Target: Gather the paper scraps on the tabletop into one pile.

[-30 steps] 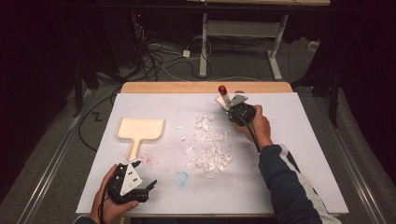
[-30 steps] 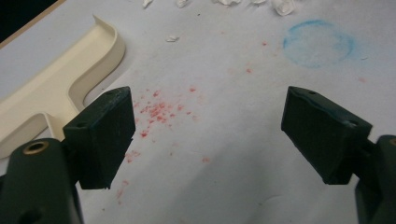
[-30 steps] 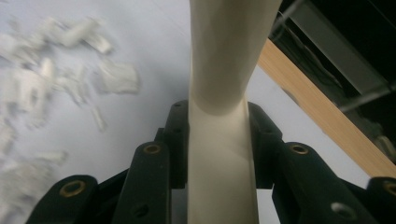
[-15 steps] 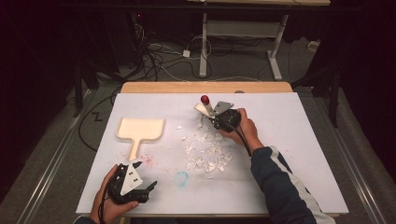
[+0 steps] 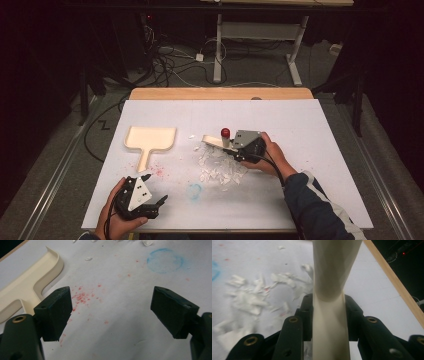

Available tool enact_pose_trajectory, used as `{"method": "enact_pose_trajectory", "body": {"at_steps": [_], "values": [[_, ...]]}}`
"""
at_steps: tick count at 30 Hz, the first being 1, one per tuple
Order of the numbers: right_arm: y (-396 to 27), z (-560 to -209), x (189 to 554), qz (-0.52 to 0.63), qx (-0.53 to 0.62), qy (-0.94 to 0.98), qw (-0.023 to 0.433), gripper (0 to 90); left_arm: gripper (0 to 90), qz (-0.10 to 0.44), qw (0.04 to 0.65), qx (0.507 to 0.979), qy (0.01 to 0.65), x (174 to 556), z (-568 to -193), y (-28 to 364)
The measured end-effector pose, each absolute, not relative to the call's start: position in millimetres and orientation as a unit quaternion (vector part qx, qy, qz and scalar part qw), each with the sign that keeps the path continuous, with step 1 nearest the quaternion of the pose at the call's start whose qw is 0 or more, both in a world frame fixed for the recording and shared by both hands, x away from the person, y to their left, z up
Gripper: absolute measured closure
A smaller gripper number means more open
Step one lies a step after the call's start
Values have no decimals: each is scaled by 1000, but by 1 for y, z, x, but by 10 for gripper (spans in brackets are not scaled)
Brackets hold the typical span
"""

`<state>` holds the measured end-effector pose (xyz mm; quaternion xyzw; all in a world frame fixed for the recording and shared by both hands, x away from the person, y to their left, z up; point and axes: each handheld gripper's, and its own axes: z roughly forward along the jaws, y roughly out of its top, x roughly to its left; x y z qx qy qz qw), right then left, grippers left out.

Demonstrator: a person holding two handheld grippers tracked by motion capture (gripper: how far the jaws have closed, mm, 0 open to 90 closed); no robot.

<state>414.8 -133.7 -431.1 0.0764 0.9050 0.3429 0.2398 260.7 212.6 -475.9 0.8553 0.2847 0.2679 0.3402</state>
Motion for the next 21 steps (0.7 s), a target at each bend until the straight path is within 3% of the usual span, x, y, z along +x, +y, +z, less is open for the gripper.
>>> {"method": "enact_pose_trajectory", "body": {"at_steps": [11, 21], "values": [[-150, -409, 406, 367, 103, 889, 255, 676, 168, 275, 330, 861, 274, 253, -473, 211], [-154, -400, 447, 354, 171, 873, 289, 676, 168, 271, 339, 854, 287, 257, -473, 215]]}}
